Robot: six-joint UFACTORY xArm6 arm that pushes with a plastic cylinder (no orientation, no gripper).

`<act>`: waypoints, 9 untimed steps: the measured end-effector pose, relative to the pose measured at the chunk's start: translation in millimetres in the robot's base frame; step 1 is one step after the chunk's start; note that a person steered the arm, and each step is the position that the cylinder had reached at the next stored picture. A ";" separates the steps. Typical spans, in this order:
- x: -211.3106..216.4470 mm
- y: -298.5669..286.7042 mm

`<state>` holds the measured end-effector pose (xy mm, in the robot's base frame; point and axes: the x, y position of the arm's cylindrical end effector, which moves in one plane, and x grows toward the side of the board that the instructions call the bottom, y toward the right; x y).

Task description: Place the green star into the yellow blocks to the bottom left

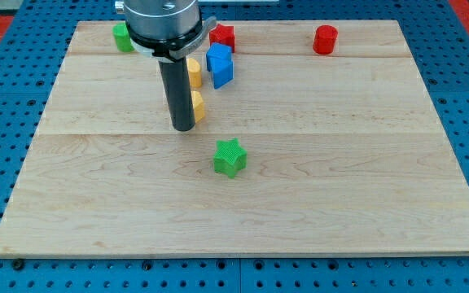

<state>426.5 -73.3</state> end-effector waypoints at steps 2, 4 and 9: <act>-36.7 15.5; 19.9 90.4; 77.5 -19.9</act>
<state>504.0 -93.2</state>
